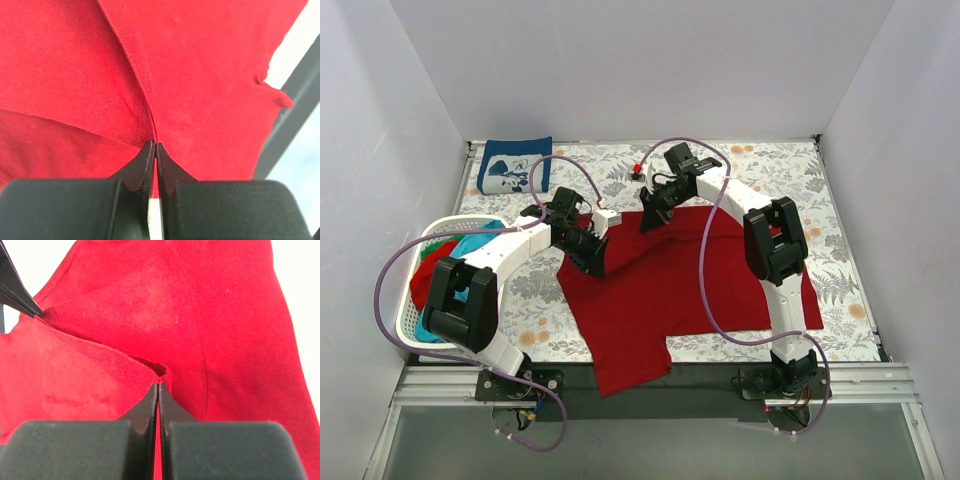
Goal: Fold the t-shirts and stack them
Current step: Fold the tshirt
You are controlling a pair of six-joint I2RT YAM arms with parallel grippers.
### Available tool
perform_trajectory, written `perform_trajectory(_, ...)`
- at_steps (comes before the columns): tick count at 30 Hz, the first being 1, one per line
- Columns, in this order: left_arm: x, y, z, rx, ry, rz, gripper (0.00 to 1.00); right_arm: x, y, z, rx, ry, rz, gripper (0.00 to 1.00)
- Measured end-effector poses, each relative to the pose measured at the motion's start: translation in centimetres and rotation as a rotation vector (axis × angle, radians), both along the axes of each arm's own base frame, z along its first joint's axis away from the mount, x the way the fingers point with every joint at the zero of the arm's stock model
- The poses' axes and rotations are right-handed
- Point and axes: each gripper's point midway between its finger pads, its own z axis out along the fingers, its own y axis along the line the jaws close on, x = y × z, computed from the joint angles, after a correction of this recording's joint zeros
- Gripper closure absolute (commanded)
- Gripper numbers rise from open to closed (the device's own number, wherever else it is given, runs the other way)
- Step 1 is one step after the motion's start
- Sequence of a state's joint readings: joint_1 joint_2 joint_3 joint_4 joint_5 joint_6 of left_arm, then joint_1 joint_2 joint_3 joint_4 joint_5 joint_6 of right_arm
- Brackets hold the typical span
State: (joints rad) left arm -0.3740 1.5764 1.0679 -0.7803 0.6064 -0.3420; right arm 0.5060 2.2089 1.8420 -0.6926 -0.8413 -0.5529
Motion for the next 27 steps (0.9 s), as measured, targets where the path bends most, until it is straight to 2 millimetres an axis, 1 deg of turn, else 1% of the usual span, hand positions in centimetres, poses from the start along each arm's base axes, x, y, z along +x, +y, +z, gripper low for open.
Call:
perform_trajectory(6, -1.0, 0.0, 0.2, 0.01, 0.049, 0.005, 1.0, -1.4, -0.8, -0.5, -0.017, 0.025, 0.006, 0.99)
perform_trajectory(10, -1.2, 0.1, 0.2, 0.013, 0.061, 0.008, 0.99, -2.0, -1.2, -0.9, -0.025, 0.031, 0.014, 0.99)
perform_trajectory(12, -1.3, 0.1, 0.1, 0.015, 0.061, 0.007, 0.86, -2.3, -1.3, -1.2, -0.029, 0.037, 0.017, 0.99)
perform_trajectory(13, -1.3, 0.2, 0.0, 0.017, 0.063, 0.006, 0.69, -2.4, -1.4, -1.3, -0.032, 0.04, 0.018, 0.91)
perform_trajectory(14, -1.4, 0.2, -0.1, 0.02, 0.063, 0.003, 0.64, -2.5, -1.5, -1.4, -0.035, 0.045, 0.019, 0.79)
perform_trajectory(15, -1.4, 0.3, -0.1, 0.025, 0.071, 0.008, 0.62, -2.6, -1.5, -1.5, -0.037, 0.048, 0.021, 0.58)
perform_trajectory(16, -1.5, 0.3, -0.2, 0.029, 0.077, 0.011, 0.57, -2.8, -1.6, -1.5, -0.041, 0.054, 0.022, 0.52)
perform_trajectory(17, -1.6, 0.4, -0.1, 0.03, 0.082, 0.012, 0.55, -2.9, -1.7, -1.5, -0.044, 0.053, 0.026, 0.47)
perform_trajectory(19, -1.7, 0.5, 0.0, 0.026, 0.094, 0.021, 0.54, -3.1, -2.0, -1.3, -0.047, 0.056, 0.031, 0.47)
perform_trajectory(22, -1.0, 0.6, 0.6, 0.012, 0.087, 0.042, 0.55, -2.8, -3.0, -0.2, -0.048, 0.058, 0.008, 0.53)
perform_trajectory(24, 0.5, 0.7, 1.5, -0.006, 0.061, 0.079, 0.56, -1.9, -4.3, 0.8, -0.046, 0.049, -0.032, 0.59)
perform_trajectory(25, 1.4, 0.8, 1.9, -0.014, 0.05, 0.099, 0.57, -1.0, -5.5, 1.3, -0.049, 0.037, -0.065, 0.61)
perform_trajectory(26, 2.7, 0.9, 2.5, -0.024, 0.034, 0.125, 0.58, 0.1, -6.8, 1.8, -0.057, 0.02, -0.103, 0.66)
perform_trajectory(27, 4.3, 1.1, 2.8, -0.033, 0.017, 0.156, 0.59, 1.3, -8.4, 2.0, -0.07, 0.001, -0.146, 0.67)
